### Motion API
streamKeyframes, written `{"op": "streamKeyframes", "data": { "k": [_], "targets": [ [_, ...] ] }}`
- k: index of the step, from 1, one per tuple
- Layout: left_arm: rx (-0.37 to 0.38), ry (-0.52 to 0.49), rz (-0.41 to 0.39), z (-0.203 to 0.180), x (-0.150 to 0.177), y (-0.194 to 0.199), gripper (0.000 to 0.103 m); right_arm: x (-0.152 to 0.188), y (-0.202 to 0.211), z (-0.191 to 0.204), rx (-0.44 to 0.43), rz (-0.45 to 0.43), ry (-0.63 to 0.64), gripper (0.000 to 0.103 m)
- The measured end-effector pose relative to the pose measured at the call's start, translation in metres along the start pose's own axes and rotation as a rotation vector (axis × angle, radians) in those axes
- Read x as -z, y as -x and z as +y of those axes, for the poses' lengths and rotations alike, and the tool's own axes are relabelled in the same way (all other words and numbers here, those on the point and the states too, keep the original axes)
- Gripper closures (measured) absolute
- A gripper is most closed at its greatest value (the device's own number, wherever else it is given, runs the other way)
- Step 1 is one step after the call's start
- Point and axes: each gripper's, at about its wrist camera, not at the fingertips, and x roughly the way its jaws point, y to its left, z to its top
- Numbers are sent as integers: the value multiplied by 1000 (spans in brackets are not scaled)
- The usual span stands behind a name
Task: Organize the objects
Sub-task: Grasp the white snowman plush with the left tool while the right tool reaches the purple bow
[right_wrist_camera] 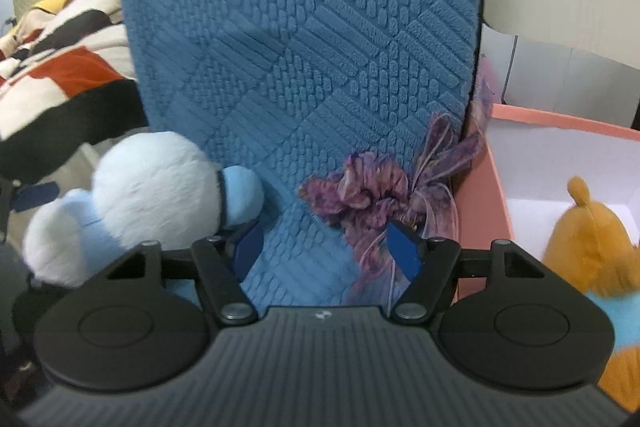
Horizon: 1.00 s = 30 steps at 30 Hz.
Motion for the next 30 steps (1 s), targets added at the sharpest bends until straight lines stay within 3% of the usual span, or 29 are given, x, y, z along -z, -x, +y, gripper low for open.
{"op": "streamKeyframes", "data": {
  "k": [10, 20, 25, 27, 30],
  "targets": [
    [-30, -80, 60, -9, -5, -32, 4, -20, -67, 3, 77, 74, 52, 34],
    [-16, -71, 96, -4, -7, -54, 4, -24, -112, -13, 116, 146, 10, 35],
    [-3, -47, 101, 2, -7, -58, 5, -20, -121, -14, 112, 169, 3, 56],
    [4, -32, 96, 5, -7, -56, 7, -19, -122, -15, 98, 179, -12, 72],
    [20, 1, 86, 10, -6, -51, 11, -17, -119, -18, 66, 183, -51, 86]
  ]
}}
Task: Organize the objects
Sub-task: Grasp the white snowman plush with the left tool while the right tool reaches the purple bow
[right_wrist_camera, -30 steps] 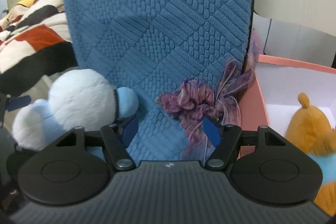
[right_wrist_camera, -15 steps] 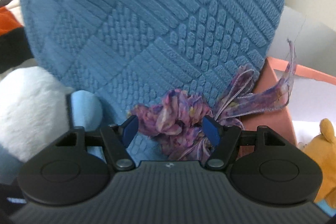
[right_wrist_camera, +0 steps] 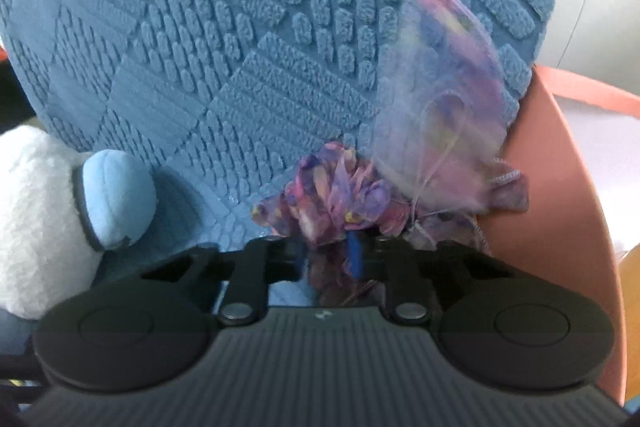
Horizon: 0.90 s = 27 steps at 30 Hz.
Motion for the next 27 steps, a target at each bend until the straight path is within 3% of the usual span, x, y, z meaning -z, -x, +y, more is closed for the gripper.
{"op": "streamKeyframes", "data": {
  "k": [9, 16, 23, 27],
  "targets": [
    [83, 145, -24, 20, 7, 22, 20, 14, 29, 16, -56, -67, 64, 95],
    [262, 398, -26, 45, 20, 44, 22, 34, 50, 24, -106, -74, 71, 96],
    [342, 553, -24, 60, 37, 59, 22, 49, 76, 27, -146, -70, -2, 96],
    [383, 585, 15, 60, 44, 57, 22, 49, 74, 23, -141, -81, -65, 94]
  ]
}}
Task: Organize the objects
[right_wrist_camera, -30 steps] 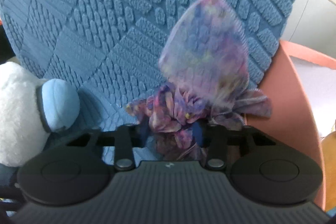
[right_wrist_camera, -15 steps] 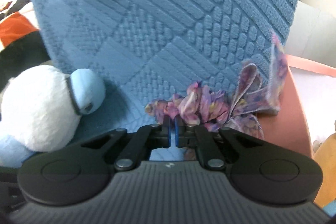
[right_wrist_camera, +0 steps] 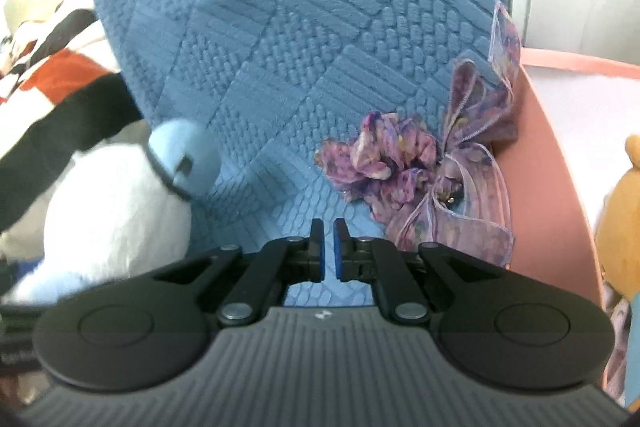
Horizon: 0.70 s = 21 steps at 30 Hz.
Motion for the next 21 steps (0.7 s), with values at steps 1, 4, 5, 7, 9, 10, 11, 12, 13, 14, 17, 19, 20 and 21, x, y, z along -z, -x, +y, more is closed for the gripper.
{"op": "streamKeyframes", "data": {
  "k": [1, 4, 5, 7, 9, 10, 11, 12, 13, 14, 17, 19, 20, 21],
  "targets": [
    [2, 5, 5, 0, 1, -1, 22, 0, 0, -1, 14, -5, -8, 93],
    [7, 25, 10, 3, -2, -4, 22, -7, -13, -3, 42, -20, -37, 70],
    [9, 29, 12, 4, -3, -6, 22, -10, -15, -6, 44, -24, -52, 50],
    [15, 39, 15, 7, -4, -7, 22, -16, -24, -10, 39, -29, -85, 45],
    [18, 49, 18, 8, -4, -7, 21, -21, -35, -14, 38, -28, -111, 46],
    [19, 50, 19, 8, -4, -7, 21, -23, -41, -16, 33, -25, -127, 46],
    [19, 49, 20, 8, -4, -7, 21, -25, -48, -19, 25, -19, -150, 46],
    [20, 46, 20, 7, -4, -6, 21, -27, -54, -23, 23, -14, -166, 46],
    [21, 44, 20, 7, -4, -6, 21, -29, -58, -25, 28, -13, -179, 46],
    [22, 42, 20, 7, -4, -6, 21, -31, -62, -29, 35, -14, -192, 46],
    [22, 41, 21, 6, -4, -6, 21, -35, -71, -40, 32, -16, -243, 47],
    [24, 49, 22, 7, -4, -6, 21, -39, -74, -48, 19, -21, -282, 47],
    [26, 54, 22, 8, -4, -6, 21, -40, -76, -53, 17, -25, -303, 49],
    [27, 57, 23, 9, -4, -6, 21, -42, -77, -57, 15, -28, -317, 54]
  ]
}}
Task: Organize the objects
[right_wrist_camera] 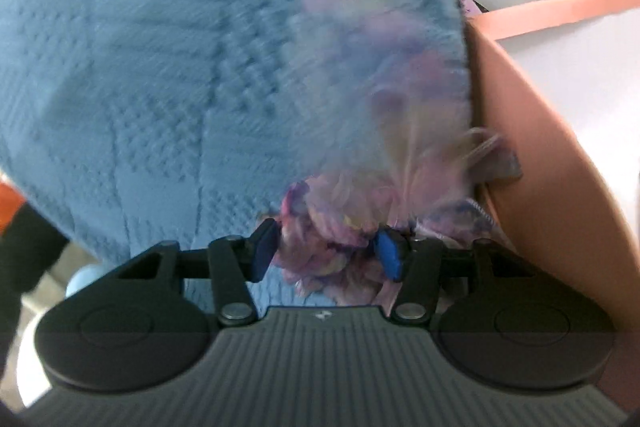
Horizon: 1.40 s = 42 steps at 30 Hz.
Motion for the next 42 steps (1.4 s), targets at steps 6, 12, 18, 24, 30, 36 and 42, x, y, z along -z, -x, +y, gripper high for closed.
{"op": "streamKeyframes", "data": {
  "k": [6, 12, 18, 24, 30, 36, 42],
  "targets": [
    [2, 10, 0, 1, -2, -1, 21, -5, -6, 0, 0, 17, 14, 88],
    [5, 26, 0, 2, -3, 0, 21, 2, 18, 20, -52, 21, 90, 91],
    [10, 47, -1, 5, -3, 0, 21, 29, 69, 44, -207, 24, 116, 91],
    [11, 50, -1, 6, -3, 1, 21, 67, 82, 44, -198, 166, 98, 90],
    [22, 71, 6, 9, -3, 2, 21, 92, 87, 34, -65, 276, 179, 77],
    [30, 59, 17, 9, -3, 2, 20, 101, 113, 46, 30, 171, 334, 33],
    [34, 58, 23, 11, -3, -1, 19, 82, 120, 43, 136, 63, 418, 19]
  ]
}}
